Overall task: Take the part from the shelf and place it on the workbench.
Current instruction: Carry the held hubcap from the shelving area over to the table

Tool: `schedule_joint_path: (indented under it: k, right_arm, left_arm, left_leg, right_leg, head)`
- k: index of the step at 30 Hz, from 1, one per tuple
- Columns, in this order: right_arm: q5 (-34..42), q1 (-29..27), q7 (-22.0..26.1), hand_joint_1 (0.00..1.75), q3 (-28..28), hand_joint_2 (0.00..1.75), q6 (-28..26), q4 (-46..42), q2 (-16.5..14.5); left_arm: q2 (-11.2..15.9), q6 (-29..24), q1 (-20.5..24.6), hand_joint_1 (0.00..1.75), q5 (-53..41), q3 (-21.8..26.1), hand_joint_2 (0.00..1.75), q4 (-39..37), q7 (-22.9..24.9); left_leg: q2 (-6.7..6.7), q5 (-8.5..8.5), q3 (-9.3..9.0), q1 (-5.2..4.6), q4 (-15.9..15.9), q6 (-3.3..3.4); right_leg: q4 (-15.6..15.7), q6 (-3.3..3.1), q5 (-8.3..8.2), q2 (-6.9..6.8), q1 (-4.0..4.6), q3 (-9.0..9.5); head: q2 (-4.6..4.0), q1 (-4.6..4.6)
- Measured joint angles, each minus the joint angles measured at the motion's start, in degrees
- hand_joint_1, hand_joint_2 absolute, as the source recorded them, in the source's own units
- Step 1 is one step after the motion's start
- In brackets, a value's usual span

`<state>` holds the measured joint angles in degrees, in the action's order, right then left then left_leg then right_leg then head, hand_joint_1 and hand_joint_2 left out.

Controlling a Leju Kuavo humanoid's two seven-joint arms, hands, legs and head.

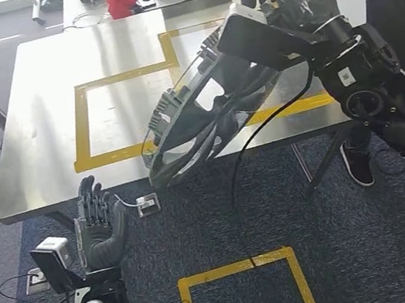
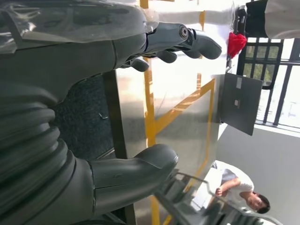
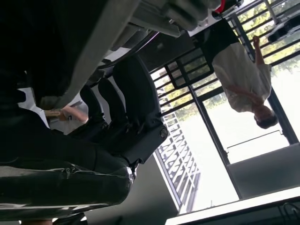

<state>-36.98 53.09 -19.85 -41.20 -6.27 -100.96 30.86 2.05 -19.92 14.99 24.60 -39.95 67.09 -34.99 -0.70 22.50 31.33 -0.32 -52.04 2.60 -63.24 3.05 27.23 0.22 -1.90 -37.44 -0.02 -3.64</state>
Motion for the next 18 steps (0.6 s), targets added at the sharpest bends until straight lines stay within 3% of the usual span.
schedule_joint_path:
  k: [1, 2, 3, 7, 8, 10, 12, 13, 14, 16, 18]
  right_arm:
    - [0.11, 0.67, -0.09, 1.75, -0.03, 1.75, -0.10, 0.22, 0.00]
    - [0.19, 1.38, -0.18, 1.75, -0.05, 1.75, -0.20, 0.43, 0.00]
    - [0.28, 1.88, -0.24, 1.75, -0.09, 1.75, -0.30, 0.61, 0.00]
    - [0.41, 2.86, -0.39, 1.75, 0.00, 1.75, -0.50, 1.07, 0.00]
    - [0.41, 2.98, -0.38, 1.75, 0.03, 1.75, -0.56, 1.17, 0.00]
    - [0.41, 2.97, -0.36, 1.75, -0.15, 1.75, -0.66, 1.51, 0.00]
    - [0.41, 2.61, -0.37, 1.75, -0.48, 1.75, -0.65, 1.93, 0.00]
    - [0.41, 2.54, -0.47, 1.75, -0.58, 1.75, -0.57, 2.11, 0.00]
    - [0.41, 2.72, -0.77, 1.75, -0.65, 1.75, -0.35, 2.27, -0.01]
    - [0.41, 4.04, -1.67, 1.75, -0.97, 1.75, 0.32, 2.83, -0.04]
    - [0.51, 5.99, -2.30, 1.75, -1.54, 1.75, 0.88, 3.94, -0.12]
  left_arm:
    - [-0.09, 0.09, 0.03, 0.00, 0.00, 0.00, 1.75, -0.09, -0.02]
    - [-0.16, 0.15, 0.08, 0.00, -0.01, 0.00, 1.75, -0.15, -0.03]
    - [-0.20, 0.17, 0.10, 0.00, 0.01, 0.00, 1.75, -0.23, -0.04]
    - [-0.34, 0.22, 0.64, 0.00, -0.03, 0.01, 1.75, -0.42, -0.16]
    - [-0.36, 0.22, 0.80, 0.00, -0.04, 0.02, 1.75, -0.46, -0.21]
    - [-0.37, 0.22, 0.79, 0.00, -0.04, 0.02, 1.75, -0.63, -0.27]
    - [-0.37, 0.24, 0.57, 0.00, -0.03, 0.02, 1.75, -0.90, -0.27]
    - [-0.37, 0.27, 0.53, 0.00, -0.03, 0.02, 1.75, -1.01, -0.27]
    - [-0.36, 0.36, 0.54, 0.00, -0.02, 0.02, 1.75, -1.08, -0.26]
    - [-0.36, 0.65, 0.65, 0.00, 0.01, 0.02, 1.75, -1.16, -0.25]
    - [-0.42, 0.88, 0.81, 0.00, 0.07, 0.01, 1.75, -1.30, -0.25]
  left_leg:
    - [-0.05, 0.52, -0.27, 0.01, -0.31, -0.30]
    - [-0.10, 0.98, -0.23, 0.00, -0.72, -0.63]
    - [-0.13, 1.32, 0.02, -0.03, -1.17, -0.95]
    - [-0.01, 2.59, 0.83, -0.01, -3.41, -2.36]
    - [0.17, 3.01, 1.95, 0.14, -5.90, -2.80]
    - [0.52, 5.00, 6.11, 0.54, -13.58, -3.86]
    - [0.62, 7.06, 10.14, 0.77, -19.03, -4.33]
    - [0.62, 6.76, 11.10, 0.71, -19.01, -4.11]
    - [0.61, 5.14, 11.20, 0.55, -16.96, -3.59]
    - [0.54, -1.13, 9.65, -0.20, -8.87, -1.71]
    - [0.50, -4.89, 7.93, -1.02, -2.75, -0.19]
  right_leg:
    - [3.76, 0.36, -2.79, -0.09, -0.12, 0.61]
    - [7.14, 0.38, -4.46, -0.16, -0.09, 1.42]
    - [8.82, 0.14, -5.13, -0.17, 0.02, 1.79]
    - [9.17, -1.59, -3.76, -0.06, 0.09, 2.95]
    - [9.31, -1.83, -3.52, 0.02, -0.08, 3.57]
    - [9.46, -2.16, -2.77, 0.07, -0.19, 4.78]
    - [9.51, -2.23, -1.82, 0.16, -0.12, 5.93]
    - [9.53, -2.23, -1.33, 0.23, -0.05, 6.54]
    - [9.55, -2.24, -0.85, 0.30, 0.07, 7.15]
    - [9.63, -2.19, 0.05, 0.43, 0.27, 8.21]
    - [10.02, -1.82, 0.71, 0.59, 0.27, 8.82]
  head:
    - [0.00, -0.07]
    - [0.00, -0.14]
    - [0.00, -0.10]
    - [0.00, 0.41]
    - [0.00, 0.66]
    - [0.00, 1.20]
    - [0.00, 1.56]
    - [0.00, 1.72]
    - [0.00, 1.85]
    - [0.00, 2.00]
    - [0.00, 2.03]
